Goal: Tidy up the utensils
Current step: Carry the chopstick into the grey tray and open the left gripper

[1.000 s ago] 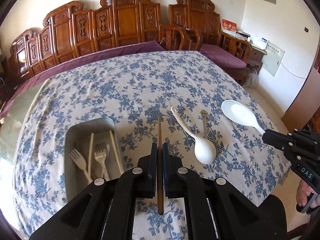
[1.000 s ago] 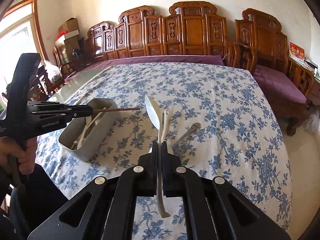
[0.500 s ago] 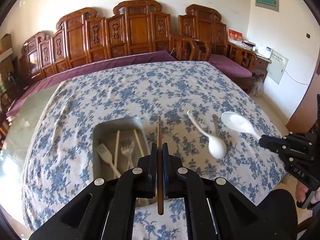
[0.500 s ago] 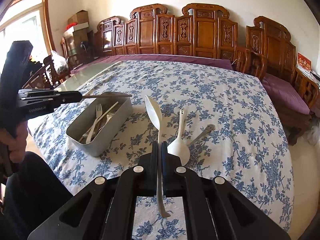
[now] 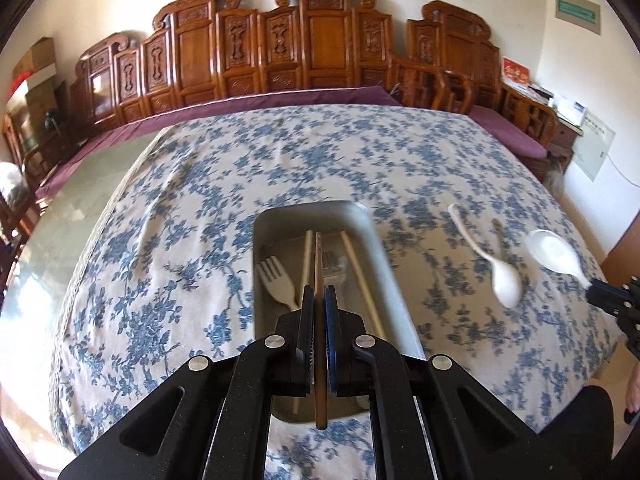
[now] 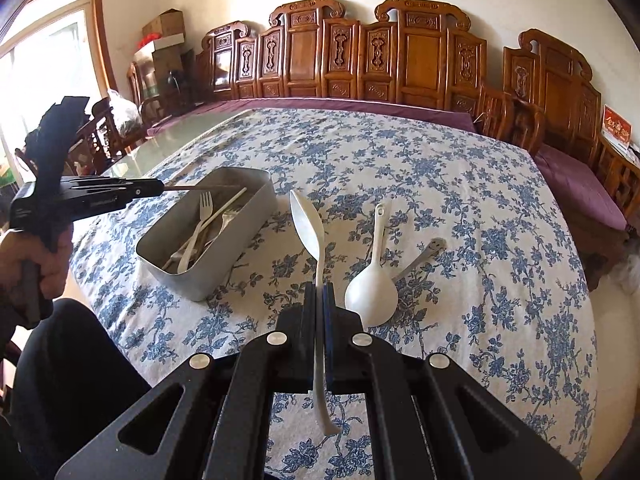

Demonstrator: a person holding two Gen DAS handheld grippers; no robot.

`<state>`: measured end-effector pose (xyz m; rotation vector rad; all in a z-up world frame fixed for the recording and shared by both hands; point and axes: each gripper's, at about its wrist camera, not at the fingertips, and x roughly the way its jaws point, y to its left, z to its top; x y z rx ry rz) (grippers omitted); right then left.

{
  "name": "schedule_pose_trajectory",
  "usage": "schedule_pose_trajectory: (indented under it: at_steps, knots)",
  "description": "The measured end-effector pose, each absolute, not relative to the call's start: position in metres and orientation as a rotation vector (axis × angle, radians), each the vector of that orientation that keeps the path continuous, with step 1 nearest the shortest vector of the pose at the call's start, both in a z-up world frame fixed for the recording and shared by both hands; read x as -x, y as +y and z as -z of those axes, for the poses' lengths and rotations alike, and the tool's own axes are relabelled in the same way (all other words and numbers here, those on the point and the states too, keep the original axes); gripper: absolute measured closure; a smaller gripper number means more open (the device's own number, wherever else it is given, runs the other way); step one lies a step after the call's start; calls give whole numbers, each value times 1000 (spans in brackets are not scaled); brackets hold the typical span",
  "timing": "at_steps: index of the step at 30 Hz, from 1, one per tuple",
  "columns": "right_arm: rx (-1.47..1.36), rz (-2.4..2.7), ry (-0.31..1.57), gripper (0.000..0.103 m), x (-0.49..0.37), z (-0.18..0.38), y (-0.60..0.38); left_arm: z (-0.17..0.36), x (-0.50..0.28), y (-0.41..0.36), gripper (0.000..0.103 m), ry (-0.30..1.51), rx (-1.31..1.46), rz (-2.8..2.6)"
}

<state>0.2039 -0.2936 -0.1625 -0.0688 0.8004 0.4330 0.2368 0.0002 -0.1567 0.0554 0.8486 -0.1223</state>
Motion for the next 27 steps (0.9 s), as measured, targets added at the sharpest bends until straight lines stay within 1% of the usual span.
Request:
schedule_pose_trajectory:
  at_steps: [14, 21, 24, 26, 27]
  knots:
    - [50, -431, 831, 99, -209, 173, -295, 188, -259, 5, 99, 898, -51, 94]
    - [49, -450, 829, 99, -213, 171, -281, 201, -264, 4, 99, 954, -44, 98]
    - [42, -470, 824, 99, -218, 169, -269, 199, -263, 8, 91, 958, -29, 107]
    - [37, -483, 820, 99, -220, 167, -259, 195, -261, 9, 81, 950, -33, 108]
    - [32, -494, 818, 99, -223, 166, -252, 192, -259, 10, 81, 945, -37, 109]
